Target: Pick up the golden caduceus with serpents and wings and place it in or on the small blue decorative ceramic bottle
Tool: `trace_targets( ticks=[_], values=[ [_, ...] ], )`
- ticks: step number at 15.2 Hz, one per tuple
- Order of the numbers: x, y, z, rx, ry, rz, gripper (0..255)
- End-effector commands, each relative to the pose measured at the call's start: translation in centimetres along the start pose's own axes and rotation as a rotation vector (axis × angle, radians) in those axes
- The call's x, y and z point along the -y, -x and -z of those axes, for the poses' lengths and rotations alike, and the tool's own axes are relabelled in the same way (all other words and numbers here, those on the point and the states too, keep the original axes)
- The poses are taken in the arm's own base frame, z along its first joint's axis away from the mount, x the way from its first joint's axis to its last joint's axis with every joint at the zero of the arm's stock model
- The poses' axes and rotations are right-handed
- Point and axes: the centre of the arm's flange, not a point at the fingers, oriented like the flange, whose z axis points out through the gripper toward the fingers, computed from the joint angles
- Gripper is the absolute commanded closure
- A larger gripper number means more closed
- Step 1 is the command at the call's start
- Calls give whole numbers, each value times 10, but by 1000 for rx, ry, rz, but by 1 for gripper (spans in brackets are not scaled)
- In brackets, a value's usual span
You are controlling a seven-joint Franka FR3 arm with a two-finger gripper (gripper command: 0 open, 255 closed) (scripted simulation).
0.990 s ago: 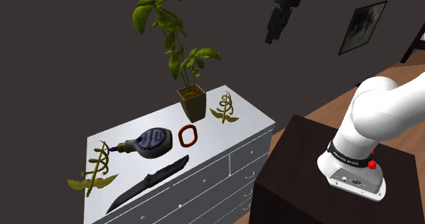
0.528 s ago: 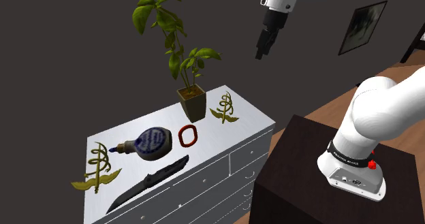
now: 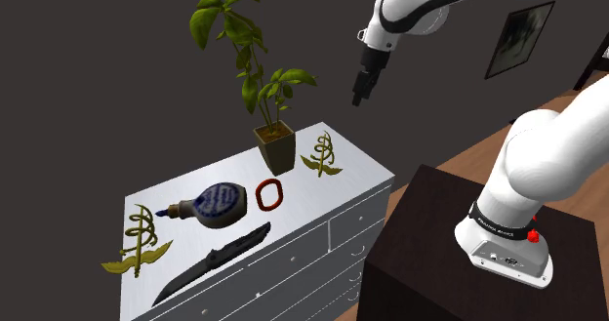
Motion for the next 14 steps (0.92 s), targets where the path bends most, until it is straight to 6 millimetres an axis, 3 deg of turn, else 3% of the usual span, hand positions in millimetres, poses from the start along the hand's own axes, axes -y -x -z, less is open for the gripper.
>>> trace_targets(
  ticks=[1, 14],
  values=[
    [-12, -7, -22, 2, -7, 3, 0],
    [-93, -60, -170, 24, -59, 19, 0]
  ],
)
